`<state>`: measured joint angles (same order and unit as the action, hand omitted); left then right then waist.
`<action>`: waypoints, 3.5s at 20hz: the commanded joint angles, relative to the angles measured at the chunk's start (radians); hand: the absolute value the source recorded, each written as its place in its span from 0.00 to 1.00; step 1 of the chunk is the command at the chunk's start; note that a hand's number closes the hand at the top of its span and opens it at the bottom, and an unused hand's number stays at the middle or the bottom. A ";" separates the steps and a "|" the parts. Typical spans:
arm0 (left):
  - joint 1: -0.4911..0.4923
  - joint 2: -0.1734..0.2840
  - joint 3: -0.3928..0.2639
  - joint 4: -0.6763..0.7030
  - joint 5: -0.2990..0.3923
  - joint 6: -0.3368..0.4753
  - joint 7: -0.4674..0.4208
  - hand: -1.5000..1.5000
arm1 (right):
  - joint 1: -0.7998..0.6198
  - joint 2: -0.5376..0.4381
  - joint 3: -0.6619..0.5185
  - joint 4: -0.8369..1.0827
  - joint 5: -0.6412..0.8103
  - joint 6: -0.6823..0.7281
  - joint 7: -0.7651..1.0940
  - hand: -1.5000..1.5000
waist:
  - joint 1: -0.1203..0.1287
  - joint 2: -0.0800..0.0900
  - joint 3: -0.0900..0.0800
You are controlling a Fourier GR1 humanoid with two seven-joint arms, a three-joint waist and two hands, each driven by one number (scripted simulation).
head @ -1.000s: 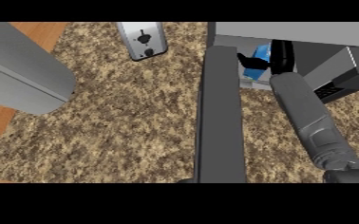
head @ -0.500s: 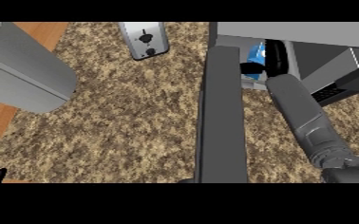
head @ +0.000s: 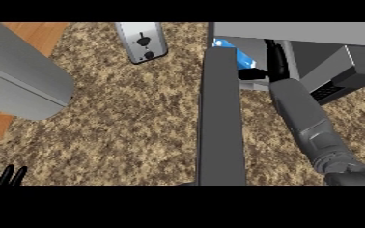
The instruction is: Pick up the milk, place it into the microwave and close the microwave
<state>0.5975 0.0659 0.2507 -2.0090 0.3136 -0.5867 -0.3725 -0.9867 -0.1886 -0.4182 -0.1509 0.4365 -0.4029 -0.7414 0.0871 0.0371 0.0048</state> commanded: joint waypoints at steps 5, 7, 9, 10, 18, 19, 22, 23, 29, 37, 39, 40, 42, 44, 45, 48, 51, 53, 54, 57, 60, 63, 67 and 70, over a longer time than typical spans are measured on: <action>0.065 -0.051 -0.089 -0.113 -0.045 -0.013 0.036 0.00 | 0.052 0.023 -0.032 -0.009 -0.054 0.160 -0.106 0.00 | -0.042 -0.024 -0.002; -0.008 -0.051 -0.102 -0.061 -0.073 0.001 0.044 0.00 | 0.066 0.047 -0.038 -0.011 -0.067 0.162 -0.111 0.00 | -0.053 -0.025 -0.003; -0.019 -0.060 -0.117 -0.037 -0.121 -0.004 0.023 0.00 | 0.102 0.038 -0.040 -0.022 -0.080 0.228 -0.154 0.00 | -0.060 -0.028 -0.003; 0.027 -0.065 -0.151 -0.120 -0.103 0.015 0.057 0.00 | 0.150 0.053 -0.042 -0.012 -0.081 0.200 -0.188 0.00 | -0.054 -0.026 -0.003; -0.006 -0.066 -0.284 -0.114 -0.194 0.081 0.075 0.00 | 0.271 0.025 -0.001 -0.127 -0.116 0.381 -0.200 0.00 | -0.095 -0.043 -0.005; -0.067 -0.066 -0.329 -0.058 -0.268 0.123 0.071 0.00 | 0.254 0.079 0.020 -0.152 -0.107 0.356 -0.158 0.00 | -0.109 -0.047 -0.006; -0.088 -0.066 -0.331 -0.091 -0.222 0.108 0.127 0.00 | 0.409 0.112 0.030 -0.210 -0.124 0.349 -0.239 0.00 | -0.111 -0.046 -0.006; -0.128 -0.066 -0.345 -0.043 -0.242 0.106 0.129 0.00 | 0.411 0.136 0.039 -0.239 -0.130 0.364 -0.215 0.00 | -0.116 -0.047 -0.006; -0.182 -0.042 -0.406 0.016 -0.328 0.118 0.179 1.00 | 0.604 0.138 0.098 -0.430 -0.151 0.505 -0.223 0.00 | -0.139 -0.053 -0.008; -0.378 -0.066 -0.496 0.156 -0.453 0.207 0.226 1.00 | 0.930 0.158 0.165 -0.870 -0.199 0.571 -0.113 0.00 | -0.142 -0.049 -0.008; -0.394 -0.058 -0.498 0.201 -0.474 0.213 0.205 1.00 | 1.012 0.129 0.155 -1.002 -0.227 0.595 -0.054 0.00 | -0.133 -0.047 -0.008; -0.475 -0.066 -0.574 0.243 -0.482 0.293 0.241 1.00 | 1.042 0.143 0.169 -1.045 -0.225 0.596 -0.053 0.00 | -0.137 -0.044 -0.008; -0.510 -0.063 -0.553 0.276 -0.514 0.239 0.258 1.00 | 1.102 0.147 0.160 -1.144 -0.237 0.573 -0.009 0.00 | -0.118 -0.042 -0.007; -0.614 -0.066 -0.597 0.401 -0.497 0.242 0.288 1.00 | 1.134 0.100 0.147 -1.147 -0.237 0.607 -0.049 0.00 | -0.128 -0.037 -0.007; -0.605 -0.059 -0.601 0.419 -0.505 0.180 0.300 1.00 | 1.189 0.114 0.146 -1.178 -0.252 0.618 -0.059 0.00 | -0.140 -0.038 -0.007; -0.680 -0.066 -0.675 0.590 -0.598 0.210 0.222 1.00 | 1.222 0.114 0.147 -1.263 -0.272 0.634 -0.024 0.00 | -0.132 -0.036 -0.007; -0.833 -0.066 -0.752 0.733 -0.558 0.334 0.230 1.00 | 1.288 0.091 0.133 -1.319 -0.283 0.656 -0.052 0.00 | -0.128 -0.034 -0.006; -0.859 -0.066 -0.806 0.868 -0.490 0.386 0.150 1.00 | 1.283 0.084 0.122 -1.389 -0.335 0.695 -0.001 0.00 | -0.137 -0.032 -0.007; -0.890 -0.066 -0.805 0.906 -0.479 0.365 0.105 1.00 | 1.305 0.094 0.128 -1.438 -0.356 0.711 0.035 0.00 | -0.128 -0.033 -0.007; -0.906 -0.066 -0.990 0.968 -0.412 0.472 0.083 1.00 | 1.324 0.027 0.087 -1.443 -0.417 0.796 0.003 0.00 | -0.150 -0.031 -0.008; -0.989 -0.066 -1.101 1.040 -0.293 0.563 0.071 1.00 | 1.302 0.022 0.080 -1.465 -0.443 0.803 0.011 0.00 | -0.163 -0.027 -0.008; -1.009 -0.066 -1.179 1.019 -0.217 0.711 0.091 1.00 | 1.320 0.021 0.096 -1.491 -0.480 0.842 0.006 0.00 | -0.187 -0.024 -0.009; -1.039 -0.066 -1.229 1.032 -0.167 0.847 0.126 1.00 | 1.301 -0.010 0.100 -1.559 -0.476 0.830 0.002 0.00 | -0.216 -0.020 -0.010; -1.076 -0.065 -1.240 1.017 -0.117 0.922 0.123 1.00 | 1.303 -0.043 0.084 -1.577 -0.532 0.871 0.019 0.00 | -0.240 -0.018 -0.010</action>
<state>-0.4497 0.0106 -0.9323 -0.9908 0.1405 0.2293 -0.2535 0.3202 -0.1962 -0.3199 -1.7066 -0.0460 0.4022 -0.7083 -0.1277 0.0157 -0.0049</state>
